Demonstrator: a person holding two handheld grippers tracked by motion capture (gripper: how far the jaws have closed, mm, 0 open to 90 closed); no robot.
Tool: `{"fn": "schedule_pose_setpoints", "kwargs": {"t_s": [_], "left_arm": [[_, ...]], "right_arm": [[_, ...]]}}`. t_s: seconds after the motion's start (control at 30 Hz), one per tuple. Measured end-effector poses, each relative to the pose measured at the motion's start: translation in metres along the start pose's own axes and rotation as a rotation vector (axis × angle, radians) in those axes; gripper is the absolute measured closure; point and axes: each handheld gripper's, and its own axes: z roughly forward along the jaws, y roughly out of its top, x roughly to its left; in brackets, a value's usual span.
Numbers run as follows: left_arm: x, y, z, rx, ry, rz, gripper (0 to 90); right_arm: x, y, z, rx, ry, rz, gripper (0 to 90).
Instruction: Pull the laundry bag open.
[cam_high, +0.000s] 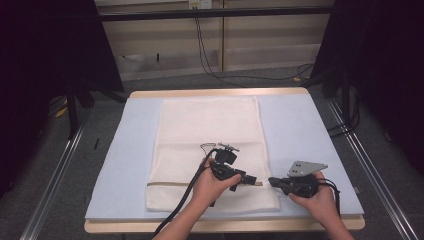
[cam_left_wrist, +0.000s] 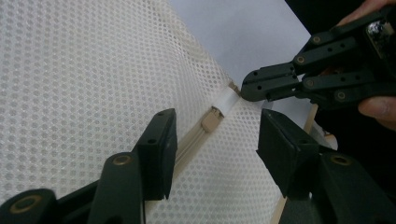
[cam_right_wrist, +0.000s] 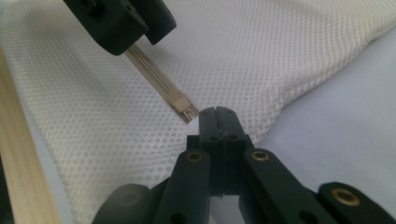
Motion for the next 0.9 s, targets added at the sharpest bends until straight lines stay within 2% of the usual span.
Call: {"fn": "schedule_pose_setpoints", "kwargs": {"t_s": [0.03,0.1,0.13,0.17,0.2,0.27,0.33,0.37,0.4,0.47,0.5,0.57,0.6,0.63,0.77,0.8,0.83,0.9], "left_arm": [[0.000,0.000,0.002,-0.006,-0.016,-0.034,49.2],[0.001,0.000,0.003,0.004,-0.001,-0.026,55.7],[-0.001,0.000,0.006,-0.006,0.023,-0.045,56.9],[0.001,0.001,0.006,0.020,0.022,-0.028,58.5],[0.000,0.001,0.007,0.013,0.013,-0.052,59.4],[-0.001,0.001,0.011,0.011,0.033,-0.069,62.1],[0.000,0.001,0.011,0.040,0.019,-0.059,63.0],[-0.002,0.001,0.013,0.032,0.019,-0.080,63.3],[-0.002,0.001,0.015,0.039,0.032,-0.070,63.1],[-0.003,0.001,0.018,0.044,0.019,-0.105,64.2],[-0.002,0.001,0.018,0.060,0.027,-0.085,64.2],[-0.002,0.001,0.023,0.073,0.024,-0.105,65.1],[-0.004,0.001,0.026,0.065,0.040,-0.117,65.3],[-0.002,0.001,0.026,0.088,0.039,-0.088,65.9],[-0.002,0.002,0.031,0.082,0.035,-0.119,67.5],[-0.002,0.003,0.032,0.089,0.046,-0.116,68.9],[-0.003,0.003,0.034,0.086,0.034,-0.119,70.8],[-0.004,0.003,0.036,0.090,0.051,-0.127,72.0]], "right_arm": [[-0.001,-0.001,0.001,0.005,0.003,-0.004,90.0],[-0.002,-0.003,0.001,0.008,-0.002,-0.005,90.0],[-0.002,-0.003,0.001,0.010,0.003,-0.004,90.0],[-0.002,-0.003,0.002,0.012,0.000,-0.009,90.0],[-0.001,-0.003,0.002,0.019,-0.004,-0.008,90.0],[-0.001,-0.003,0.003,0.026,0.001,-0.009,90.0],[-0.001,-0.003,0.004,0.029,0.000,-0.011,90.0],[-0.001,-0.003,0.005,0.032,0.001,-0.012,90.0],[-0.001,-0.003,0.005,0.035,-0.002,-0.009,90.0],[-0.001,-0.003,0.005,0.036,0.000,-0.002,90.0],[-0.001,-0.003,0.005,0.037,0.000,-0.003,90.0],[0.000,-0.004,0.006,0.041,0.005,0.003,90.0],[0.000,-0.004,0.006,0.041,0.005,0.002,90.0],[0.000,-0.004,0.006,0.040,0.001,0.001,90.0],[0.000,-0.004,0.006,0.041,0.003,0.003,90.0],[0.000,-0.004,0.006,0.042,0.001,0.005,90.0],[0.000,-0.004,0.006,0.041,0.000,0.009,90.0],[0.000,-0.004,0.006,0.041,0.001,0.010,90.0]]}}
